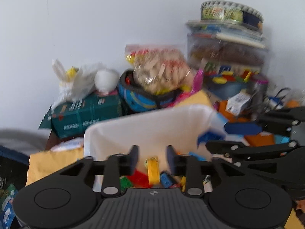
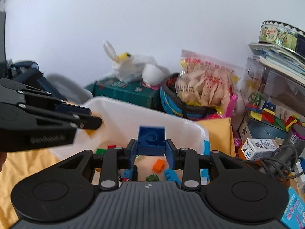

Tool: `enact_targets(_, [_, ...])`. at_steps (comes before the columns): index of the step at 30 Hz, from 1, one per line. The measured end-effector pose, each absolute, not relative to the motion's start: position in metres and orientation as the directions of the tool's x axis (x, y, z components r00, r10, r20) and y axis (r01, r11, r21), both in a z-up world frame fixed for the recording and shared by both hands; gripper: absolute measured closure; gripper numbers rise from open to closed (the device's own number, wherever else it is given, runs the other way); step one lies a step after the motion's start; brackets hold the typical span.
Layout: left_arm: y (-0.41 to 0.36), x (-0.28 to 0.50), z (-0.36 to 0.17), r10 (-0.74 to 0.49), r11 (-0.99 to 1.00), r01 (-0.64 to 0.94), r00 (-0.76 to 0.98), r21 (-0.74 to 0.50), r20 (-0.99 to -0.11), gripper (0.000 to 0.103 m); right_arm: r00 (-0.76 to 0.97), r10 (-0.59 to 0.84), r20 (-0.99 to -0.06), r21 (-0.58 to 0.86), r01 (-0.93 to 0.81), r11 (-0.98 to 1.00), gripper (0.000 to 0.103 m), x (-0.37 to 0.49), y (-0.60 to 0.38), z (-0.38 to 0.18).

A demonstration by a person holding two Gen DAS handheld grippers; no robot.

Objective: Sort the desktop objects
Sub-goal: 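Open both tools over the clear bin to drop the bricks, then grasp a tan wooden cube with the left tool while the right grasps the other cube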

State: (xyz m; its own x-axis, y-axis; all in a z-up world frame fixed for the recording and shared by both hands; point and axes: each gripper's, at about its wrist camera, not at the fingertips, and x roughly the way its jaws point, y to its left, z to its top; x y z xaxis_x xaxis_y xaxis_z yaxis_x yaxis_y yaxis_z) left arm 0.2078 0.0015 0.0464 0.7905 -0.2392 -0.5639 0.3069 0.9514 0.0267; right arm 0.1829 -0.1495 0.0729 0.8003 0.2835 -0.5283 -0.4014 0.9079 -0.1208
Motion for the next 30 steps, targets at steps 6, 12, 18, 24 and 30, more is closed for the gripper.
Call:
enact_targets(6, [0.007, 0.168, 0.039, -0.245, 0.952, 0.305, 0.797, 0.018, -0.552, 0.059, 0.792, 0.310, -0.526, -0.121, -0.430, 0.895, 0.061, 0.155, -0.157, 0.063])
enact_targets(12, [0.018, 0.106, 0.027, -0.186, 0.974, 0.228, 0.811, 0.007, -0.554, 0.035, 0.755, 0.369, -0.541, -0.054, -0.469, 0.881, 0.057, 0.114, -0.158, 0.052])
enact_targets(18, [0.021, 0.066, -0.027, -0.170, 0.976, 0.218, 0.689, -0.022, -0.705, 0.028, 0.650, 0.384, -0.656, 0.000, -0.508, 0.861, 0.050, 0.078, -0.168, 0.004])
enact_targets(24, [0.017, 0.071, -0.066, -0.205, 0.978, 0.161, 0.605, -0.135, -0.769, 0.037, 0.603, 0.322, -0.730, -0.065, -0.530, 0.845, 0.050, 0.059, -0.167, -0.037])
enact_targets(30, [0.006, 0.086, -0.082, -0.175, 0.980, 0.182, 0.627, -0.076, -0.759, 0.070, 0.574, 0.313, -0.757, -0.059, -0.537, 0.842, 0.050, 0.042, -0.167, -0.052])
